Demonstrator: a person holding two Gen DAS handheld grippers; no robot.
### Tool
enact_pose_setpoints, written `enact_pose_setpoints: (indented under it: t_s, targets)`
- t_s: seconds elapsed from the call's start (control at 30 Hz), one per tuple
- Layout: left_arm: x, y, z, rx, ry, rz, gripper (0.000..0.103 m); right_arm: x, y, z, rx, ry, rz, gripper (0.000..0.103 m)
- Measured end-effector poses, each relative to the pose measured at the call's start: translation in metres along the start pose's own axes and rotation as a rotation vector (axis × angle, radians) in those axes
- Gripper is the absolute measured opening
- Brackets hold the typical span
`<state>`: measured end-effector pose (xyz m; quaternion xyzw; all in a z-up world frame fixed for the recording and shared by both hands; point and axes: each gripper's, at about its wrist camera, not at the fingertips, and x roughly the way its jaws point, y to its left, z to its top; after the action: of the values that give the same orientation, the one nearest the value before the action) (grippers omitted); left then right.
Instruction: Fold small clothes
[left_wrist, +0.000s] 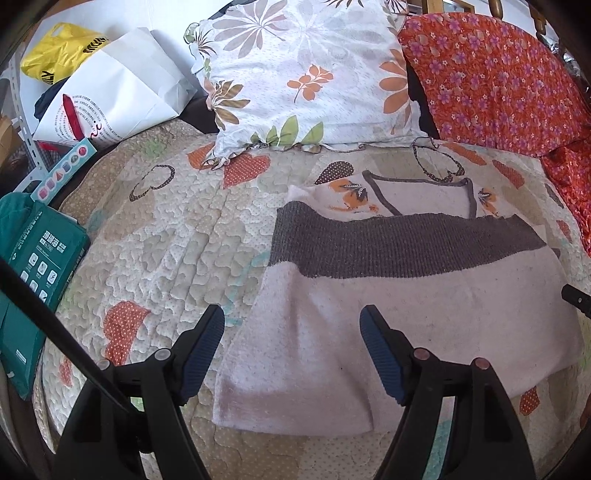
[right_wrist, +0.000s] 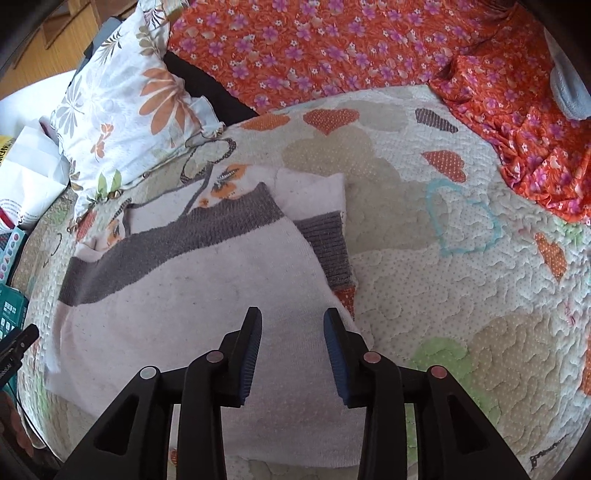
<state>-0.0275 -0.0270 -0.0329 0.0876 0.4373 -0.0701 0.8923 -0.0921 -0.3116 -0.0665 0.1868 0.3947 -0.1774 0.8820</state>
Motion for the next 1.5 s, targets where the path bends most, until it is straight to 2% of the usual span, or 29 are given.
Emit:
enact_pose_setpoints:
  t_s: [0.3, 0.63, 1.13, 1.33, 1.5]
  targets:
    - [0.005, 0.004, -0.002, -0.009, 0.023, -0.01, 0.075, -0.002, 0.005, -0.004, 0.0, -0.011, 0.004, 0.044]
    - [0.008, 0.01, -0.003, -0.023, 0.038, -0.006, 0.075, -0.007, 0.021, -0.008, -0.074, -0.046, -0.006, 0.049]
    - [0.011, 0.018, -0.002, -0.045, 0.046, -0.008, 0.075, -0.004, 0.028, -0.014, -0.104, -0.044, 0.001, 0.05]
    - [0.023, 0.068, 0.022, -0.207, 0.064, -0.039, 0.076, -0.007, 0.041, -0.022, -0.149, -0.057, 0.045, 0.051]
    - [0.058, 0.099, 0.041, -0.355, 0.181, -0.198, 0.078, -0.01, 0.075, -0.042, -0.266, -0.059, 0.098, 0.051]
